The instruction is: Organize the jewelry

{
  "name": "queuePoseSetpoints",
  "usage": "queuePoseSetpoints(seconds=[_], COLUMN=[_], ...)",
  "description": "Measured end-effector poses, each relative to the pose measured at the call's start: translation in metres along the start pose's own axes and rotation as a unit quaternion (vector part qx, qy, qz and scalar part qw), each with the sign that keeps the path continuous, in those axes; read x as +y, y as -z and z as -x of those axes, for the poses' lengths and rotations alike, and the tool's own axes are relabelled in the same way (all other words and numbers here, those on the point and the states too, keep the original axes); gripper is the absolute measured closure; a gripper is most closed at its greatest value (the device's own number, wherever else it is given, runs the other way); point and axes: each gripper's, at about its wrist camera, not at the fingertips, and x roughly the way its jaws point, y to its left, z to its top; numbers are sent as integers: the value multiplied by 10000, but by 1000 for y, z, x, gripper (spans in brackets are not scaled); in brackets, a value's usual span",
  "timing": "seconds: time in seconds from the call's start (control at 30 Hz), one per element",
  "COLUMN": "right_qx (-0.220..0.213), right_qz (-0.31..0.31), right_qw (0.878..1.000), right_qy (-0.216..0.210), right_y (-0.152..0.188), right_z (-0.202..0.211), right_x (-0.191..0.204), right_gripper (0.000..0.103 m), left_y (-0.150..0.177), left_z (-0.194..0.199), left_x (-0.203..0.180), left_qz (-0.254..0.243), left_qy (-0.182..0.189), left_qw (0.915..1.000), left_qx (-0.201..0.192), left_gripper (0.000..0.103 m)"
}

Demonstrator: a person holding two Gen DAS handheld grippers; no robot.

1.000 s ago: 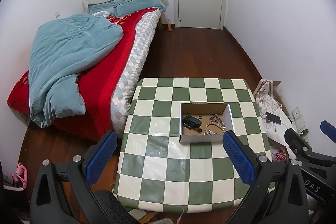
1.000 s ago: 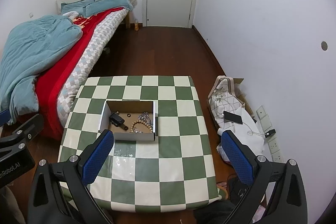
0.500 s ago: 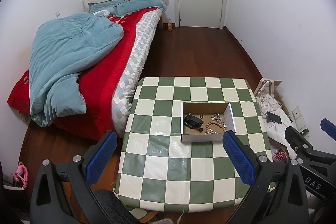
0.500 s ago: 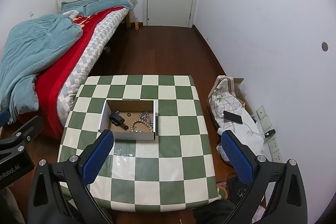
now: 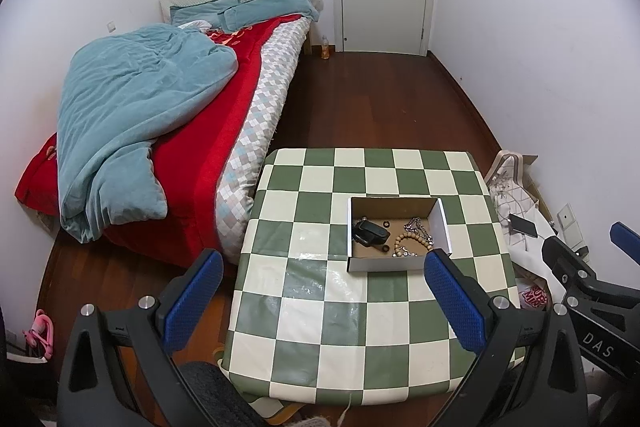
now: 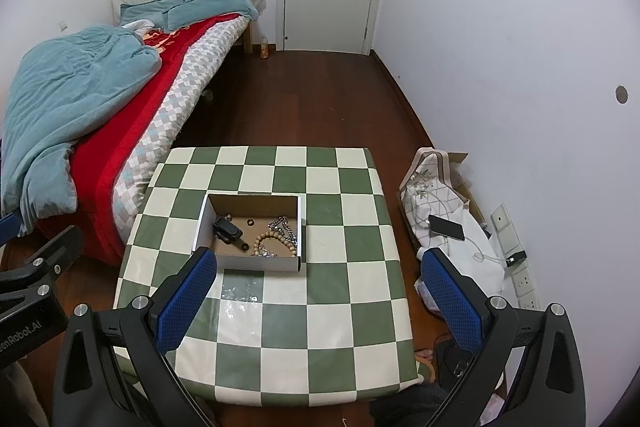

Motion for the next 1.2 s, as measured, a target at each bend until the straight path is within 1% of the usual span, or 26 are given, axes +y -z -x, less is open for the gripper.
queuePoseSetpoints(seconds=[1.2], right_qx=[-43], right_qz=[14], right_qw=[10000], right_qy=[-22], right_y=[-8], right_z=[5], right_x=[0], right_gripper=[0], left_y=[-2], left_z=[5], left_x=[8], left_qz=[-4], left_qy=[-13], left_qw=[10000], left_qx=[-2], left_gripper=[0])
